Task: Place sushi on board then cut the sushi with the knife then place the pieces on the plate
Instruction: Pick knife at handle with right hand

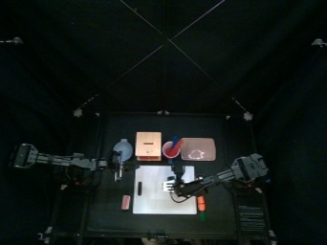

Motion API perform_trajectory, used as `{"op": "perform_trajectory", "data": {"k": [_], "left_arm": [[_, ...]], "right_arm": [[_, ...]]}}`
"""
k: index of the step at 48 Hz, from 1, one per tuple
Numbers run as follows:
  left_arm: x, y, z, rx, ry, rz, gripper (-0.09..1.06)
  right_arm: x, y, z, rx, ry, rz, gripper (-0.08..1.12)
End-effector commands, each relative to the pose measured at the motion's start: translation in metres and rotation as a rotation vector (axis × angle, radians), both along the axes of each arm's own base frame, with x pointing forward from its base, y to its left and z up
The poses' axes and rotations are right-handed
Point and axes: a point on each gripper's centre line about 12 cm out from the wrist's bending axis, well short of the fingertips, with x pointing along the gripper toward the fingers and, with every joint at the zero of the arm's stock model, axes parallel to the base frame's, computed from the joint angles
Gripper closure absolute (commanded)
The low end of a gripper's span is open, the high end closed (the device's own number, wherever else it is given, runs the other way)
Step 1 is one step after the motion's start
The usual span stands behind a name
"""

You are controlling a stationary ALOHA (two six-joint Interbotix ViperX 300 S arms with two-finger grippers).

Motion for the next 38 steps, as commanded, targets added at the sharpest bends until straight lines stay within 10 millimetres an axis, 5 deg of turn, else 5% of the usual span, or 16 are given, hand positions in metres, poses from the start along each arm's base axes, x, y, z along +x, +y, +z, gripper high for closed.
{"op": "perform_trajectory", "data": {"k": [1, 17, 22, 38], "left_arm": [[0.002, 0.0, 0.006, 0.01, -0.018, -0.003, 0.99], [0.0, -0.002, 0.0, 0.036, 0.022, -0.021, 0.99], [-0.001, -0.001, -0.003, 0.036, 0.045, -0.017, 0.99], [-0.001, 0.003, -0.006, 0.036, 0.063, -0.003, 0.99]], "right_arm": [[0.012, 0.001, 0.016, 0.002, -0.019, -0.022, 0.44], [0.017, 0.004, -0.007, 0.03, 0.039, -0.056, 0.08], [0.019, 0.003, -0.004, 0.025, 0.03, -0.05, 0.05], [0.008, -0.01, 0.052, -0.064, -0.022, 0.039, 0.05]]}}
